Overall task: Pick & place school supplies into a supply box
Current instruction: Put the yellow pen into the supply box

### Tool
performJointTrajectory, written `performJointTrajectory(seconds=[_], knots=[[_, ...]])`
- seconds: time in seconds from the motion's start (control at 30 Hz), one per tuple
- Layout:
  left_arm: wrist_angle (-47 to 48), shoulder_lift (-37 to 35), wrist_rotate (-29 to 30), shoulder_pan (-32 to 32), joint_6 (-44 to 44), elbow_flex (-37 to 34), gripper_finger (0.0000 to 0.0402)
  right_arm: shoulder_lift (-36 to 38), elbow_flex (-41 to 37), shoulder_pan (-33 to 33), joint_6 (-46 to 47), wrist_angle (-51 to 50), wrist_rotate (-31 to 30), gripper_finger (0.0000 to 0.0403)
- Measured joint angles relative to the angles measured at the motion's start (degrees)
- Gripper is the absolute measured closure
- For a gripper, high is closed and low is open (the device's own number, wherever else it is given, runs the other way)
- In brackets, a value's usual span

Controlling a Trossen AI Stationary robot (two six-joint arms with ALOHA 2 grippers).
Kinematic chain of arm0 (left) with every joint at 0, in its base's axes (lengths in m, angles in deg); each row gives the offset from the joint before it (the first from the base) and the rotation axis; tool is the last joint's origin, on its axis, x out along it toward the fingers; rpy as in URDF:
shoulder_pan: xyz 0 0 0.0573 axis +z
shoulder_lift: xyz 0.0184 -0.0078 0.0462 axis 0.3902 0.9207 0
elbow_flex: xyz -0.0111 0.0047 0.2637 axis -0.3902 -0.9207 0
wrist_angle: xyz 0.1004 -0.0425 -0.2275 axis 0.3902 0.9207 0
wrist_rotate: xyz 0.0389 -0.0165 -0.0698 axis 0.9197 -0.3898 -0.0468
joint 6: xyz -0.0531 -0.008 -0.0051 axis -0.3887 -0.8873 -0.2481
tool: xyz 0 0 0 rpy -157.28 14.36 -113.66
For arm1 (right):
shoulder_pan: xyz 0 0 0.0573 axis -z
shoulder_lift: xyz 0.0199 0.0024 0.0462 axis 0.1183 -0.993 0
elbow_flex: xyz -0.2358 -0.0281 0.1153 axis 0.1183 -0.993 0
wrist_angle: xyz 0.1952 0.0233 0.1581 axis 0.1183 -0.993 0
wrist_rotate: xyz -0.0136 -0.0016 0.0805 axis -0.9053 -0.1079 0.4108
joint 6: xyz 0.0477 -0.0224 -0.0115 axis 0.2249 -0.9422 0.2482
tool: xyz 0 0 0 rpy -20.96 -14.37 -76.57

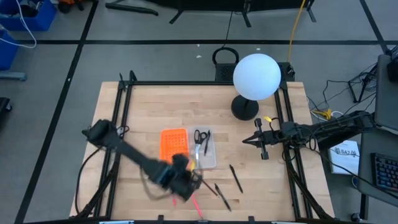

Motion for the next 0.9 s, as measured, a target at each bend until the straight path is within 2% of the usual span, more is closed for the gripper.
performJointTrajectory(seconds=[0.07,0.13,0.27,0.4,0.6,0.9], knots=[[-0.94,0.33,-4.16,4.11,7.31,-0.09,0.0377,0.0,0.0,0.0,-0.02,-0.01,0.0,0.0403],[-1.81,0.42,-4.32,7.9,13.12,-0.16,0.0377,0.0,0.0,0.0,-0.02,-0.24,-0.02,0.0403],[-1.93,0.08,-4.38,15.31,20.34,-0.63,0.0377,0.0,0.0,0.0,-0.02,-1.62,-0.02,0.0403],[-3.26,0.85,-10.46,20.86,24.99,-2.06,0.0377,0.0,0.0,0.0,-0.67,-2.44,-0.02,0.0403],[-7.01,2.71,-15.42,24.5,28.3,-5.07,0.0377,-0.21,0.0,0.0,-1.64,-3.28,-0.07,0.0403],[-10.17,6.86,-17.96,25.87,30.04,-4.96,0.0377,-0.25,0.0,0.0,-1.92,-1.72,-0.13,0.0403]])
